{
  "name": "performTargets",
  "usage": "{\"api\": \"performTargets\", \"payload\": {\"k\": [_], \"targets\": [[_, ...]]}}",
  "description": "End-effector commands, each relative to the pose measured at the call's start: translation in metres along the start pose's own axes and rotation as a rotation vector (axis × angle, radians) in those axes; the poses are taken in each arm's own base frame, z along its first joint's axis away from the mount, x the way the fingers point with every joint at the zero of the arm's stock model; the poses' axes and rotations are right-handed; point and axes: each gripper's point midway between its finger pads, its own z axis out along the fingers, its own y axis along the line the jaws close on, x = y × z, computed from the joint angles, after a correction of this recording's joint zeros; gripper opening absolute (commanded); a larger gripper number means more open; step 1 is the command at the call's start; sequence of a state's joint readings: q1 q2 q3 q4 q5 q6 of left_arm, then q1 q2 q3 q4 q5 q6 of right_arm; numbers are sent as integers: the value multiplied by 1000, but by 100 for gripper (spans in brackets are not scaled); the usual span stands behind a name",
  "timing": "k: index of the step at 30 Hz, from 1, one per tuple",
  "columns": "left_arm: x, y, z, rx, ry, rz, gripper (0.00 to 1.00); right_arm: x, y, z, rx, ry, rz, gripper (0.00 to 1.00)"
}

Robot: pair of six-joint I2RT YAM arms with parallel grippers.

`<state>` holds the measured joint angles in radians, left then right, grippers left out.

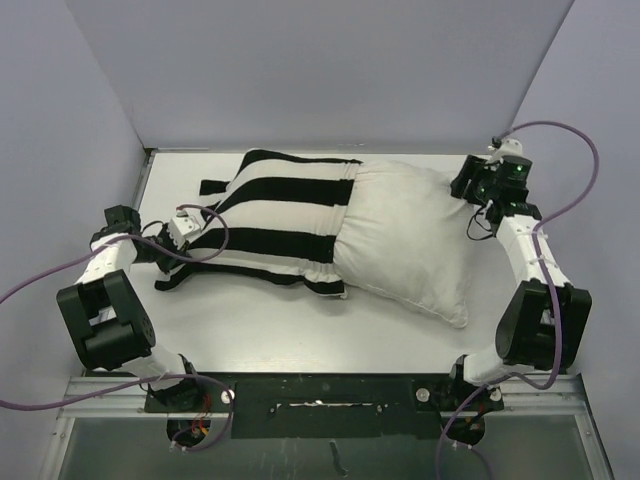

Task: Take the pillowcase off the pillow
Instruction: Remove the pillow from the pillowcase.

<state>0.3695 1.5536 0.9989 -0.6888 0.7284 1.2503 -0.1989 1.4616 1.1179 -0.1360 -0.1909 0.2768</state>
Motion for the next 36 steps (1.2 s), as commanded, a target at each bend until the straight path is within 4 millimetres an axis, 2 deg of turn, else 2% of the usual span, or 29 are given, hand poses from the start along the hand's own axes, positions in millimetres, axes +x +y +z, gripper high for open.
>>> {"api": "performTargets", "payload": {"k": [1,2,3,4,6,11,14,16,17,19,21,24,26,32,36], "targets": [[-10,7,-28,-53,18,18,0,-37,49,5,-32,-61,-193,86],[-17,2,-25,-42,5,4,0,-30,52,1,-25,-43,-188,95],[-23,-4,-22,-28,-4,1,0,-24,52,-7,-18,-38,-170,99],[-30,-9,-19,-14,-13,0,0,-14,48,-15,-2,-30,-154,98],[-41,-18,-13,11,-32,-2,0,-7,37,-38,55,-37,-136,98],[-58,-28,-2,52,-49,-9,0,-2,1,-103,227,-54,-103,98],[-62,-31,4,68,-54,-29,0,-3,-20,-133,274,-89,-22,98],[-62,-34,6,81,-52,-41,0,1,-25,-147,282,-90,27,98],[-62,-36,7,83,-48,-43,0,3,-20,-152,258,-83,38,98],[-61,-38,8,85,-46,-46,0,14,-2,-157,172,-46,65,98],[-60,-39,8,84,-47,-46,0,31,25,-160,53,-18,79,98],[-61,-37,9,78,-51,-53,0,64,66,-162,-87,46,32,98],[-64,-35,9,75,-55,-55,0,86,83,-160,-125,93,-12,98],[-73,-28,4,63,-59,-61,0,145,95,-131,-99,221,-108,98],[-72,-28,1,51,-53,-46,0,168,93,-111,-83,250,-136,98]]}}
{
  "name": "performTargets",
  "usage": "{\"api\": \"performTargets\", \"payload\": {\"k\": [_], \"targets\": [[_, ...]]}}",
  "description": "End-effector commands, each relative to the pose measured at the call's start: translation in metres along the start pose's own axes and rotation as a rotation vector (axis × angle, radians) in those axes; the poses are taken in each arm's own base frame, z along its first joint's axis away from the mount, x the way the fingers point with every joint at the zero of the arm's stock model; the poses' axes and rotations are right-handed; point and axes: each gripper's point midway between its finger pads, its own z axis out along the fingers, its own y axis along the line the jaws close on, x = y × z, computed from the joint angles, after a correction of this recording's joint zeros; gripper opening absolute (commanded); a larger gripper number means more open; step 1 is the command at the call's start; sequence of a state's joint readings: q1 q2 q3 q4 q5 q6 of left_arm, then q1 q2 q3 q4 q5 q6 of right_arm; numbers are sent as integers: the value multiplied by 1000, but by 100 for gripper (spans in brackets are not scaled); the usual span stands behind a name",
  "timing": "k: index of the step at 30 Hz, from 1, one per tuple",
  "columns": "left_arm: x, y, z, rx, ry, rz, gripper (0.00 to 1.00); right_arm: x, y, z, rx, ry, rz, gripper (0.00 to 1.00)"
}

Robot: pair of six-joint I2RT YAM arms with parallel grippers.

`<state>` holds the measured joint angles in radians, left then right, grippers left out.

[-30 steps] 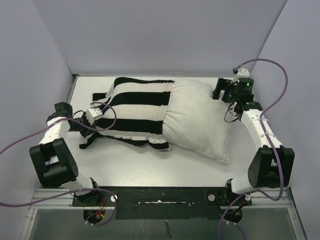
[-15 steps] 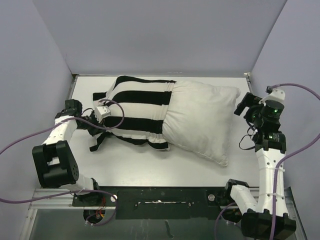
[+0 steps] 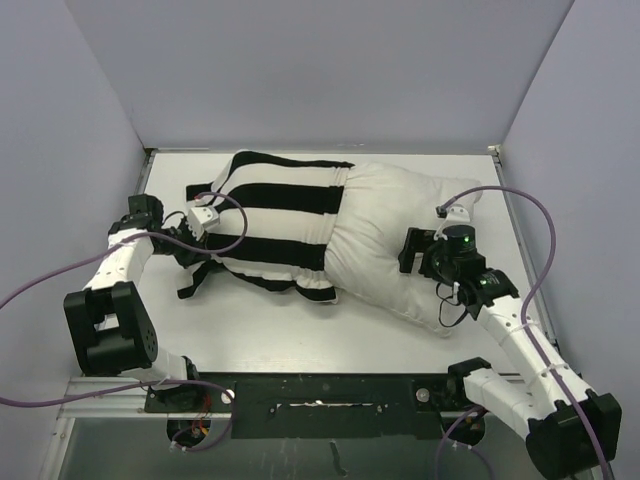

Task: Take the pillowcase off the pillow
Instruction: Remove the pillow from the pillowcase.

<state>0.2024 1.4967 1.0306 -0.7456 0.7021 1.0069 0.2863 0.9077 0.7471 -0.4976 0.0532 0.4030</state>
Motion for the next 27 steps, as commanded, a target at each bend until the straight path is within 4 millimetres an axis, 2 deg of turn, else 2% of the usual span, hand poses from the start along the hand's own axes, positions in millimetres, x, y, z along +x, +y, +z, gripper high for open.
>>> {"api": "performTargets", "payload": {"k": [1,2,4,7,10,11,21,27], "targets": [[-26,6,-11,-35,-54,64,0,20,-5,28,34,32,-14,98],[-25,7,-12,-41,-50,68,0,20,-6,34,39,34,-22,99],[-24,10,-12,-50,-40,75,0,18,-11,45,67,34,-38,89],[-18,19,-14,-87,-1,91,0,3,-26,59,109,20,-4,55],[-7,34,-21,-147,50,132,0,-20,-50,66,132,-20,82,11],[-4,39,-25,-167,60,138,0,-29,-57,66,139,-37,111,0],[28,69,-66,-273,102,143,0,-110,-112,55,222,-212,223,0],[50,89,-101,-366,136,175,0,-129,-146,46,313,-259,232,0]]}}
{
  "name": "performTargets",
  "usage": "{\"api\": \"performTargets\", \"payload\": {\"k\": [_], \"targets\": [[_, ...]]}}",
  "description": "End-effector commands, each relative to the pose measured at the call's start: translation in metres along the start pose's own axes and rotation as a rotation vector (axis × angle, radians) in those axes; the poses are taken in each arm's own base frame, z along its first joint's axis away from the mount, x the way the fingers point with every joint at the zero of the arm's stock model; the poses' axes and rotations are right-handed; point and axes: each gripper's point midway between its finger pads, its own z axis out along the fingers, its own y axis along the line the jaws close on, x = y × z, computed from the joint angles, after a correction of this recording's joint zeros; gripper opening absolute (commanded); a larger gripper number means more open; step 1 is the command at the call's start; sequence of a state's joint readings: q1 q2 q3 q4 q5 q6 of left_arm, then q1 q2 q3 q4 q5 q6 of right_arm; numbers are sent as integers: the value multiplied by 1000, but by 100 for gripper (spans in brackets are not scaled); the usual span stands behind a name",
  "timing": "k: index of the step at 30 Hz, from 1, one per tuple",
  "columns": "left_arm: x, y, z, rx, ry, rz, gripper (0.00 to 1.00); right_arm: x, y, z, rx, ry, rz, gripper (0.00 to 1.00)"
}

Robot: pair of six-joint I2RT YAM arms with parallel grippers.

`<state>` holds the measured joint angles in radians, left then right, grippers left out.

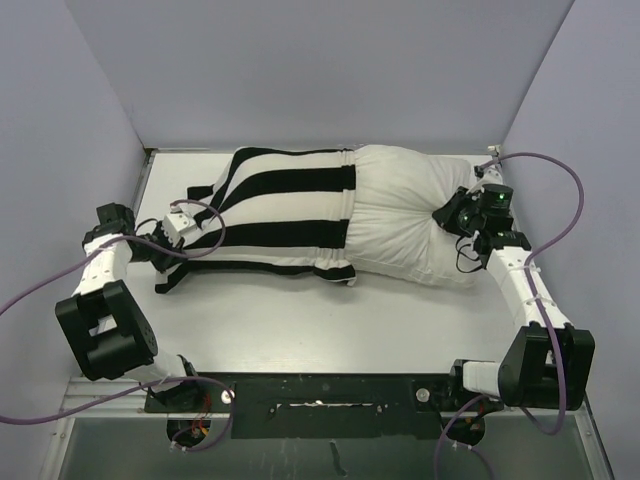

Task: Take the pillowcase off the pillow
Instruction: Remove the pillow from the pillowcase.

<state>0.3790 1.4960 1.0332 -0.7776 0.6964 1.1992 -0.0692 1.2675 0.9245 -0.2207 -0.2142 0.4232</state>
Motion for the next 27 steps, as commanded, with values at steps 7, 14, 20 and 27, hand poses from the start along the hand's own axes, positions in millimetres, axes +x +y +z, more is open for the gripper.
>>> {"api": "performTargets", "payload": {"k": [7,14,20,27], "targets": [[52,100,-103,-356,133,79,0,-72,-109,-17,371,-208,53,0],[65,134,-119,-498,191,119,0,-102,-143,-46,468,-280,123,0],[76,164,-131,-613,239,90,0,-109,-154,-52,453,-312,228,0],[58,123,-91,-414,147,23,0,-112,-86,-24,194,-277,100,7]]}}
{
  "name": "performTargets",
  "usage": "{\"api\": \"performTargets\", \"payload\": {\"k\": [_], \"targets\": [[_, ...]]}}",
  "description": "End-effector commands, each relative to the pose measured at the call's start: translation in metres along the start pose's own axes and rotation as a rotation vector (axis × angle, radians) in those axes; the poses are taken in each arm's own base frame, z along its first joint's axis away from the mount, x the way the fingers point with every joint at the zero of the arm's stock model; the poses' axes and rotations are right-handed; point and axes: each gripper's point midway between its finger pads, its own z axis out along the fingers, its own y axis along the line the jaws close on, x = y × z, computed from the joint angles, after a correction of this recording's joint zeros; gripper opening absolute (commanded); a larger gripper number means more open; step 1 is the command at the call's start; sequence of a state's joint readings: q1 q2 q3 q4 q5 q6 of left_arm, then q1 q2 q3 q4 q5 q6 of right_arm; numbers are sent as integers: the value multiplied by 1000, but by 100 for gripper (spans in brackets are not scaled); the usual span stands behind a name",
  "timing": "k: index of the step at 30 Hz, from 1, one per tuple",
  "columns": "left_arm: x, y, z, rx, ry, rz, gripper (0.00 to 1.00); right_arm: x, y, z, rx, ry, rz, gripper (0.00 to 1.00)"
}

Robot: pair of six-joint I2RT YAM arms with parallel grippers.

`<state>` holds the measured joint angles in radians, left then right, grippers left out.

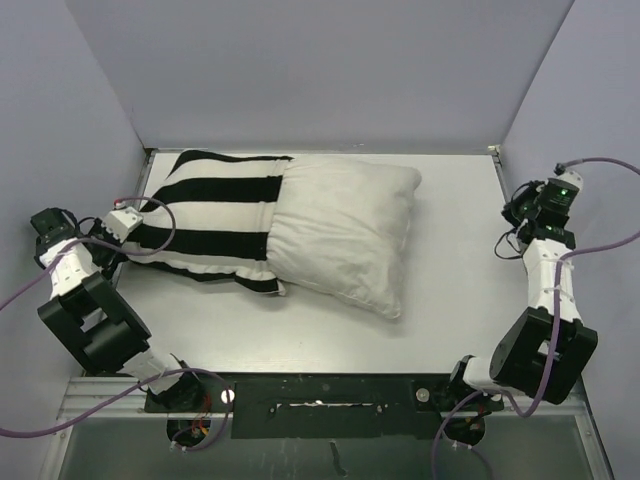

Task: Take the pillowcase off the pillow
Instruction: Remove the pillow from the pillowcase.

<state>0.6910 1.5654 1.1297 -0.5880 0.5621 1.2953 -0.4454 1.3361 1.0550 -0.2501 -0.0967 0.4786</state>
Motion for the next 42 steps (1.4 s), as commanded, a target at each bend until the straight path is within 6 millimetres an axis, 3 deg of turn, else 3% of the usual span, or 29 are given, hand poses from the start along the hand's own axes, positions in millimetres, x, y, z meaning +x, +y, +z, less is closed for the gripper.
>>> {"api": "performTargets", "payload": {"k": [1,3,5,6,10,13,16,22,25,31,40,42], "targets": [[-30,-1,3,23,-13,21,0,-8,90,-11,-288,-53,-150,20],[-54,-21,12,76,-47,8,0,12,130,-33,-469,-55,-231,51],[-71,-37,16,114,-69,5,0,42,165,-66,-661,-31,-323,76],[-78,-42,16,126,-77,9,0,56,174,-84,-724,-10,-369,83],[-92,-52,19,151,-92,15,0,111,182,-145,-882,84,-540,90],[-95,-50,22,157,-91,5,0,138,176,-179,-928,123,-584,99],[-96,-49,23,162,-88,-13,0,171,178,-200,-990,191,-609,98],[-100,-52,22,161,-95,-10,0,257,177,-204,-1004,405,-789,98],[-100,-52,20,159,-95,-6,0,292,180,-193,-951,434,-909,98],[-100,-54,17,163,-97,4,0,309,189,-157,-762,371,-1047,98],[-104,-53,15,167,-106,5,0,348,195,-125,-527,228,-1387,99],[-106,-51,13,162,-110,10,0,352,192,-119,-514,216,-1378,90]]}}
